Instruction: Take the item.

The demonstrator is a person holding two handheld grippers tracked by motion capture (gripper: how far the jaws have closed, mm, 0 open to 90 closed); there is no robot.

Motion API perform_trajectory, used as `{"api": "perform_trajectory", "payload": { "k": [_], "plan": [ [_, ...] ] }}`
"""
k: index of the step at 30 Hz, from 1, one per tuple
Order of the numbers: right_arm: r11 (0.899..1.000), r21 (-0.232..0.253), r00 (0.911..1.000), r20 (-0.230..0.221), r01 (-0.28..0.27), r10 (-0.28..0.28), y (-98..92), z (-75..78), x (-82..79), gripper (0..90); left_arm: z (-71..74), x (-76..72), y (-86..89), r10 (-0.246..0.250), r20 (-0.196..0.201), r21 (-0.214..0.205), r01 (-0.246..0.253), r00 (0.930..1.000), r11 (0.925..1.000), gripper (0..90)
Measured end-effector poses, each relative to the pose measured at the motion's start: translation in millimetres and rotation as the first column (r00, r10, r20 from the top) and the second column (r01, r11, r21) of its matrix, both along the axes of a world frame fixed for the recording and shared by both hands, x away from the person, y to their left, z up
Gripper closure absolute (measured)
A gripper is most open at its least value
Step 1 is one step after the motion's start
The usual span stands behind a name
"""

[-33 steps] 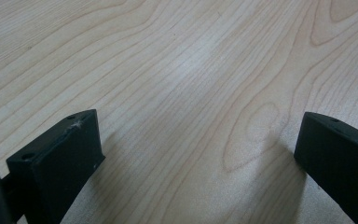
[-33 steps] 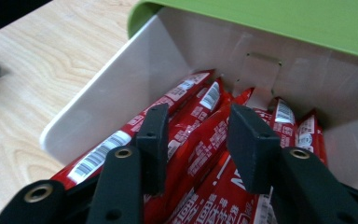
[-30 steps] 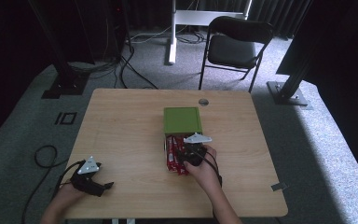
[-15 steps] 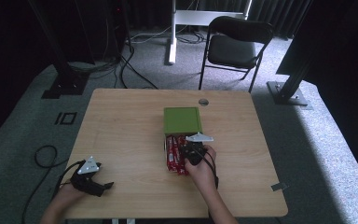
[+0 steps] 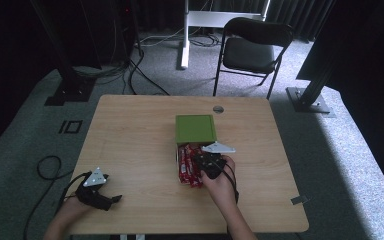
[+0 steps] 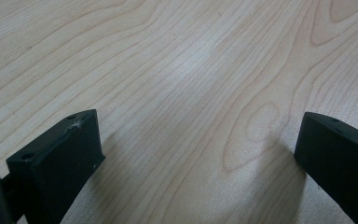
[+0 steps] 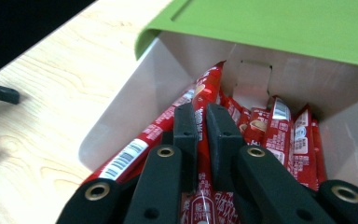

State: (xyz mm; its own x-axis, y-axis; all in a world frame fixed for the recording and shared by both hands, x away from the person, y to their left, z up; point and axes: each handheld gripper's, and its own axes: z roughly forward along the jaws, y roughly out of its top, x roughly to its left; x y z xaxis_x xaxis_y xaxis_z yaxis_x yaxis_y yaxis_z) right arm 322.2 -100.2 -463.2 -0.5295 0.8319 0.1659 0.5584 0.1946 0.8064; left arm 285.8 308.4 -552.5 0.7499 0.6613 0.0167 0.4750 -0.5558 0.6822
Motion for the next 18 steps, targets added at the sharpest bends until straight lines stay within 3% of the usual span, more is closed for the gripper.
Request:
{"api": "perform_trajectory", "payload": {
  "k": [18],
  "plan": [
    [0.995, 0.063, 0.997, 0.029, -0.073, 0.071, -19.6, 25.2, -32.9, 83.4, 0.0, 0.0, 0.0, 0.0, -0.001, 0.0, 0.0, 1.0, 1.0, 1.5]
  ]
}}
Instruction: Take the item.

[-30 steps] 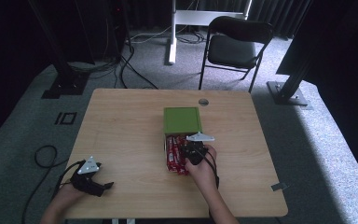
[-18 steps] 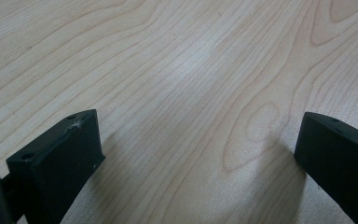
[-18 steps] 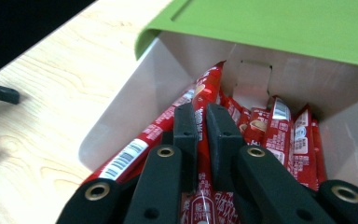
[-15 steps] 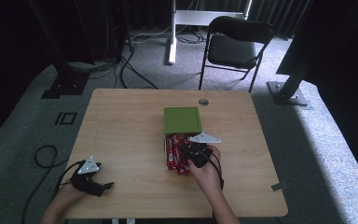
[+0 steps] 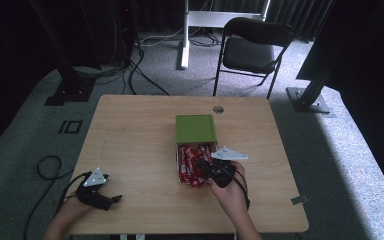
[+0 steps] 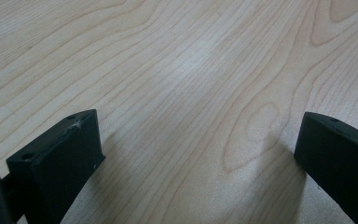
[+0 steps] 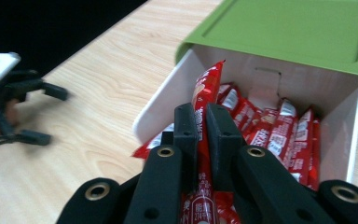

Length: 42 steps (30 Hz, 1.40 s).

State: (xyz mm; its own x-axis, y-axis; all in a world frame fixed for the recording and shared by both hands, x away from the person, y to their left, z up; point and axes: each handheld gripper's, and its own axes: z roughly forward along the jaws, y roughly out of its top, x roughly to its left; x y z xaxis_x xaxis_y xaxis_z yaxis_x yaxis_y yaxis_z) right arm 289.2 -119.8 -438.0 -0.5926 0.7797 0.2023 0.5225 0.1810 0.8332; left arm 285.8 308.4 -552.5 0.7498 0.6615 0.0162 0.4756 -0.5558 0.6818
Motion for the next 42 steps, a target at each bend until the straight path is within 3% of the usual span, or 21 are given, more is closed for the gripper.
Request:
{"api": "perform_trajectory", "payload": {
  "k": [10, 14, 18, 24, 28, 30, 34, 42],
  "plan": [
    [0.999, 0.052, 0.9988, 0.05, -0.001, -0.001, -15.3, 20.1, -14.3, 83.4, 0.1, 0.0, 0.0, -0.001, -0.001, 0.0, 0.001, 1.0, 1.0, 1.5],
    [0.996, 0.087, 0.9957, 0.086, 0.025, -0.033, -21.5, 27.2, -12.9, 83.4, 0.0, 0.0, 0.1, -0.001, 0.0, 0.0, 0.001, 1.0, 1.0, 1.5],
    [0.993, 0.092, 0.9894, 0.121, 0.069, -0.08, -28.5, 34.0, -8.6, 83.4, 0.1, 0.0, 0.1, 0.0, -0.001, 0.0, 0.0, 1.0, 1.0, 1.5],
    [0.981, 0.103, 0.9695, 0.167, 0.164, -0.179, -40.1, 36.5, 3.5, 83.4, 0.0, 0.0, 0.0, 0.0, 0.0, -0.001, 0.0, 1.0, 1.0, 1.5],
    [0.967, 0.112, 0.9521, 0.18, 0.23, -0.248, -48.3, 30.1, 14.3, 83.4, 0.0, 0.0, 0.0, 0.0, -0.001, -0.001, 0.0, 1.0, 1.0, 1.5],
    [0.962, 0.108, 0.9477, 0.174, 0.252, -0.267, -51.6, 26.5, 19.4, 83.3, 0.0, 0.0, 0.0, 0.0, 0.0, -0.001, 0.0, 1.0, 1.0, 1.5],
    [0.942, 0.131, 0.9306, 0.16, 0.31, -0.329, -58.8, 15.0, 31.2, 83.3, 0.0, 0.1, 0.1, 0.0, 0.001, 0.0, 0.0, 1.0, 1.0, 1.5],
    [0.913, 0.115, 0.9082, 0.111, 0.392, -0.404, -67.1, -16.4, 53.2, 83.3, 0.0, 0.0, 0.1, 0.0, 0.0, 0.0, 0.0, 1.0, 1.0, 1.5]
  ]
}}
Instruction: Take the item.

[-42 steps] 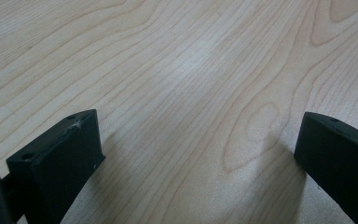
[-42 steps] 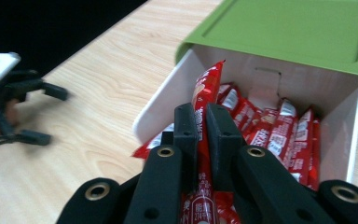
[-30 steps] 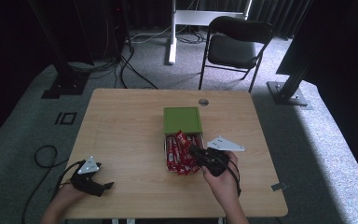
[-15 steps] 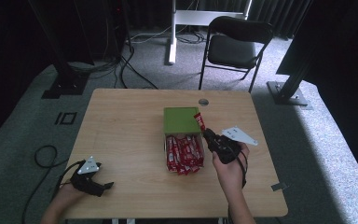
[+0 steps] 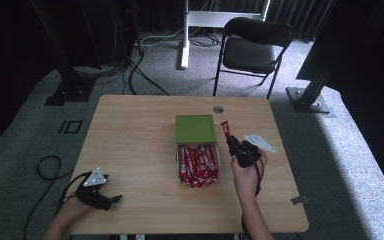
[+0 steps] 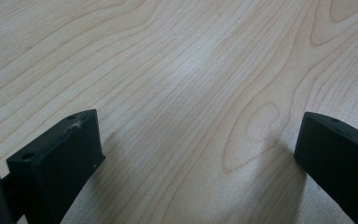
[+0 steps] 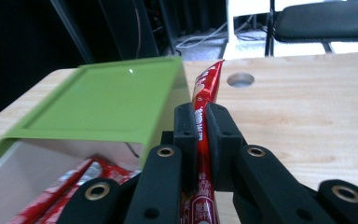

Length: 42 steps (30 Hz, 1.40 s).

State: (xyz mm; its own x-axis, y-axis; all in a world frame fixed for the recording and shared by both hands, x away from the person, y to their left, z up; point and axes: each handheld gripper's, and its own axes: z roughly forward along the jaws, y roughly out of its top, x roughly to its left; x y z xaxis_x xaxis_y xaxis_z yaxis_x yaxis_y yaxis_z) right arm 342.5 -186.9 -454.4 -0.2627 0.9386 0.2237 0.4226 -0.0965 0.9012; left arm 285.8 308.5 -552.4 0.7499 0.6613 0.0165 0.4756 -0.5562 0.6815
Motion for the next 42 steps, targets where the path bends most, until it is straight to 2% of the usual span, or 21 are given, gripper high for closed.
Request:
{"api": "perform_trajectory", "payload": {
  "k": [2, 3, 4, 6, 11, 13, 15, 16, 17, 24, 29, 35, 36, 39, 40, 42],
  "plan": [
    [1.0, 0.006, 0.9999, -0.011, 0.007, -0.007, -1.1, -4.5, 2.6, 83.3, 0.0, 0.0, 0.0, 0.0, 0.0, 0.0, 0.0, 1.0, 1.0, 1.6],
    [1.0, -0.006, 0.9997, -0.021, 0.015, -0.015, -1.9, -9.0, 5.4, 83.3, 0.0, 0.0, 0.0, 0.0, 0.0, 0.0, 0.0, 1.0, 1.0, 1.6],
    [1.0, 0.005, 0.9984, -0.049, 0.027, -0.027, -4.9, -19.9, 11.7, 83.3, 0.0, 0.0, 0.0, 0.0, 0.0, 0.0, 0.0, 1.0, 1.0, 1.5],
    [0.999, -0.004, 0.9966, -0.072, 0.04, -0.04, -6.5, -29.8, 16.8, 83.3, 0.0, 0.0, 0.0, 0.0, 0.0, 0.0, 0.0, 1.0, 1.0, 1.6],
    [0.998, 0.027, 0.9885, -0.142, 0.056, -0.051, -9.0, -52.5, 27.8, 83.3, 0.0, 0.0, 0.0, 0.0, 0.0, 0.0, 0.0, 1.0, 1.0, 1.6],
    [0.998, 0.015, 0.9853, -0.159, 0.066, -0.063, -9.0, -59.6, 31.3, 83.3, 0.0, 0.0, 0.0, 0.0, 0.0, 0.0, 0.0, 1.0, 1.0, 1.6],
    [0.996, 0.038, 0.9819, -0.176, 0.076, -0.068, -9.4, -65.7, 33.9, 83.3, 0.0, 0.0, 0.0, 0.0, 0.0, 0.0, 0.0, 1.0, 1.0, 1.6],
    [0.997, 0.029, 0.9804, -0.184, 0.076, -0.07, -9.1, -67.8, 35.0, 83.3, 0.0, 0.0, 0.0, 0.0, 0.0, 0.0, 0.0, 1.0, 1.0, 1.6],
    [0.996, 0.046, 0.9795, -0.19, 0.076, -0.066, -9.1, -70.0, 35.9, 83.3, 0.0, 0.0, 0.0, 0.0, 0.0, 0.0, 0.0, 1.0, 1.0, 1.6],
    [0.997, 0.016, 0.9679, -0.243, 0.07, -0.064, -5.0, -81.7, 40.8, 83.2, 0.0, 0.0, 0.0, 0.0, 0.0, 0.0, 0.0, 1.0, 1.0, 1.6],
    [0.998, -0.004, 0.9627, -0.264, 0.063, -0.062, -1.5, -88.9, 41.2, 83.2, 0.0, 0.0, -0.1, 0.0, 0.0, -0.001, 0.0, 1.0, 1.0, 1.6],
    [0.998, -0.021, 0.9511, -0.304, 0.052, -0.055, 1.9, -98.3, 41.5, 83.5, 0.0, -0.3, -0.1, 0.003, 0.0, -0.001, -0.003, 1.0, 1.0, 1.6],
    [0.998, -0.016, 0.9526, -0.299, 0.054, -0.057, 1.7, -99.0, 41.3, 83.4, 0.0, -0.3, 0.0, 0.002, 0.0, -0.001, -0.002, 1.0, 1.0, 1.6],
    [0.999, -0.007, 0.9487, -0.312, 0.05, -0.05, 1.1, -97.4, 41.9, 80.2, -0.1, -0.2, 0.0, 0.002, 0.0, -0.001, -0.002, 1.0, 1.0, 1.6],
    [0.999, -0.004, 0.9498, -0.309, 0.049, -0.048, 0.6, -96.8, 41.7, 76.9, 0.0, -0.3, 0.0, 0.002, 0.0, 0.0, -0.002, 1.0, 1.0, 1.6],
    [0.999, -0.021, 0.9567, -0.286, 0.049, -0.053, -0.5, -94.6, 39.7, 76.1, 0.0, -0.3, 0.0, 0.002, 0.0, 0.0, -0.002, 1.0, 1.0, 1.6]
  ]
}}
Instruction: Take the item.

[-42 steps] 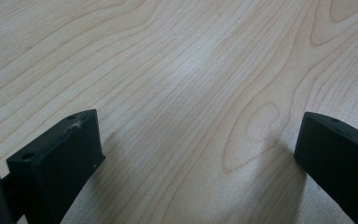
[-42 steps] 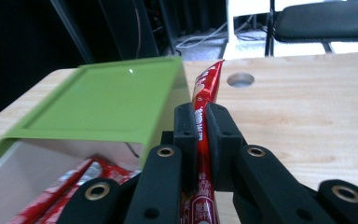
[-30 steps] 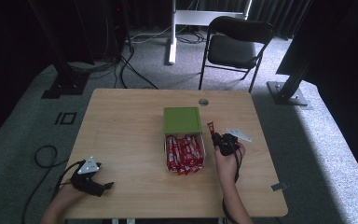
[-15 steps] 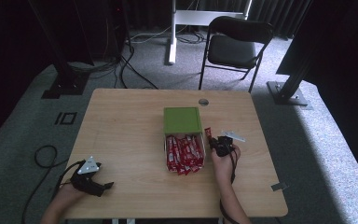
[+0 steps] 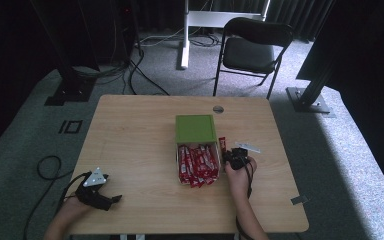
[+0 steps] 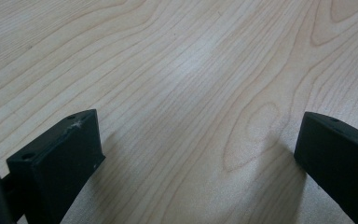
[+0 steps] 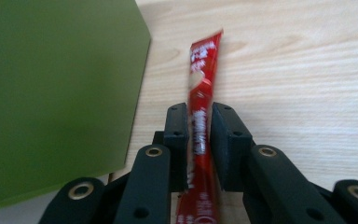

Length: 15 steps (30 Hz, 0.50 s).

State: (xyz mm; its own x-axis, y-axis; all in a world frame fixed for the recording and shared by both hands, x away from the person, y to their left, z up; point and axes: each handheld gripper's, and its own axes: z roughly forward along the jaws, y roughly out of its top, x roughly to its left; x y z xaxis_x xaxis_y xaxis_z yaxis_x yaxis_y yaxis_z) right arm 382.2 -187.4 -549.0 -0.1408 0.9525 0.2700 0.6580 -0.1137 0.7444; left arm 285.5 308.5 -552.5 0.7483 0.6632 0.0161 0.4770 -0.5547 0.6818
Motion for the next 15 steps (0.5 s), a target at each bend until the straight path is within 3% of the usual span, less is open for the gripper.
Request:
{"api": "perform_trajectory", "payload": {
  "k": [8, 15],
  "plan": [
    [0.999, 0.003, 0.9975, 0.056, -0.045, 0.045, -9.4, 16.5, -7.7, 66.5, 0.0, 0.0, 0.0, 0.0, 0.0, 0.0, 0.0, 1.0, 1.0, 1.6],
    [0.994, -0.022, 0.9879, 0.112, -0.106, 0.108, -24.3, 30.7, -17.9, 58.0, 0.0, 0.0, 0.0, 0.0, 0.0, 0.0, 0.0, 1.0, 1.0, 1.6]
  ]
}}
